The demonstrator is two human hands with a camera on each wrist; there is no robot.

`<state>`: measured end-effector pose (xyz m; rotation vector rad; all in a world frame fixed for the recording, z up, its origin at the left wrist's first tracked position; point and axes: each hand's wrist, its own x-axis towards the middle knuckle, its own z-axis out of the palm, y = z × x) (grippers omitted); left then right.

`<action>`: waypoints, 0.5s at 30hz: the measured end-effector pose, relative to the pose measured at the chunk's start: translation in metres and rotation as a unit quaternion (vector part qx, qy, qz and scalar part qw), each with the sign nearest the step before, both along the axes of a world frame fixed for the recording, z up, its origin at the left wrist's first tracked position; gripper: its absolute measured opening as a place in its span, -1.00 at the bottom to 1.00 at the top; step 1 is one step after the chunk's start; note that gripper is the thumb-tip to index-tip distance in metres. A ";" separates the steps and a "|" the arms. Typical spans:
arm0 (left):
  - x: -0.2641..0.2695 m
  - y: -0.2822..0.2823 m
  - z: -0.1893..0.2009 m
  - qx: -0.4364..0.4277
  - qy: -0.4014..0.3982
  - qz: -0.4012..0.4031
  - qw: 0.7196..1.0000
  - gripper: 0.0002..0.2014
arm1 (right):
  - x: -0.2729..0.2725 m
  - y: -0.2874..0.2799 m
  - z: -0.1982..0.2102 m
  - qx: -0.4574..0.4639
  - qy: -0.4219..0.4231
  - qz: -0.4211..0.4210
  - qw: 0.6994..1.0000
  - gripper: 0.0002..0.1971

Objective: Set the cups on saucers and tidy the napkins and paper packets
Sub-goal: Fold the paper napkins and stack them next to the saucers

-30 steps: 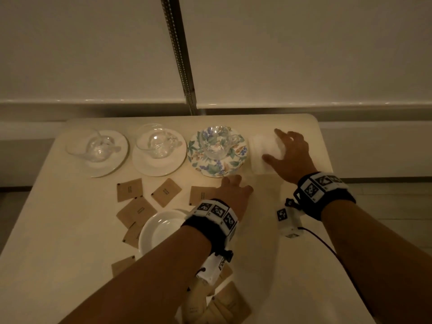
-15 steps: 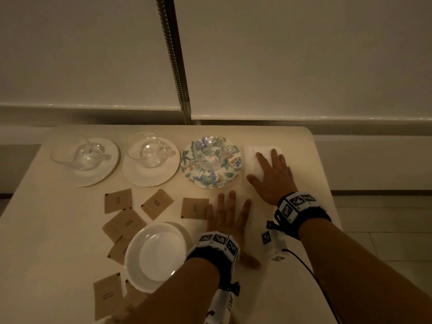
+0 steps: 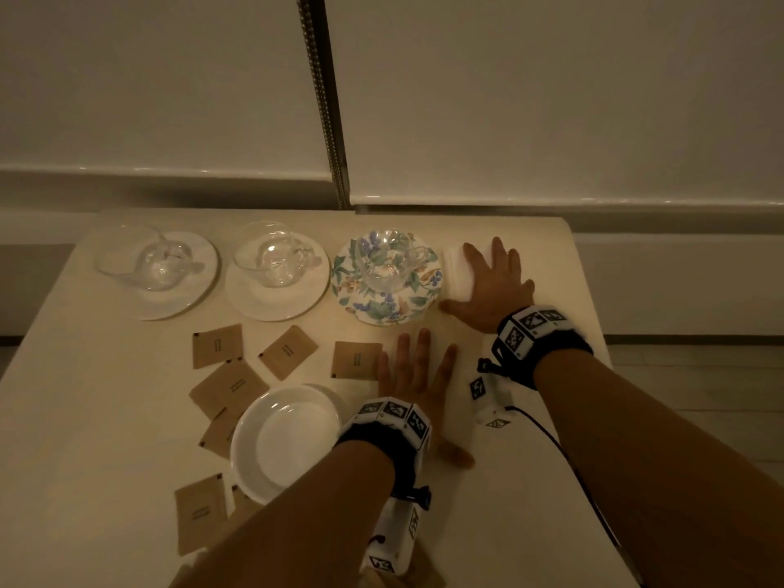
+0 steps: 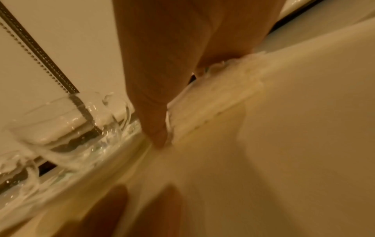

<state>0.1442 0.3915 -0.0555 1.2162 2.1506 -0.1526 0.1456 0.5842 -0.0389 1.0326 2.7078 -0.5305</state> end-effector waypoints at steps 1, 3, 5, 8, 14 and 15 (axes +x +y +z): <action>-0.001 0.000 -0.001 0.000 -0.003 -0.002 1.000 0.50 | -0.004 0.005 0.005 -0.003 -0.037 0.013 0.999 0.24; -0.002 -0.001 -0.005 0.003 -0.004 -0.007 1.000 0.50 | -0.012 0.019 0.019 -0.008 -0.098 0.055 0.994 0.47; -0.002 -0.001 -0.006 0.005 -0.009 -0.011 1.000 0.50 | -0.019 0.033 0.032 -0.002 -0.128 0.115 0.985 0.59; -0.001 -0.001 -0.006 0.010 -0.018 -0.012 1.000 0.49 | -0.028 0.042 0.043 0.032 -0.174 0.194 0.965 0.60; 0.000 -0.001 -0.008 0.020 -0.018 -0.010 1.000 0.48 | -0.027 0.034 0.035 0.037 -0.176 0.203 0.963 0.40; -0.001 -0.001 -0.008 0.017 -0.019 -0.010 1.000 0.48 | -0.027 0.034 0.035 0.038 -0.171 0.201 0.964 0.40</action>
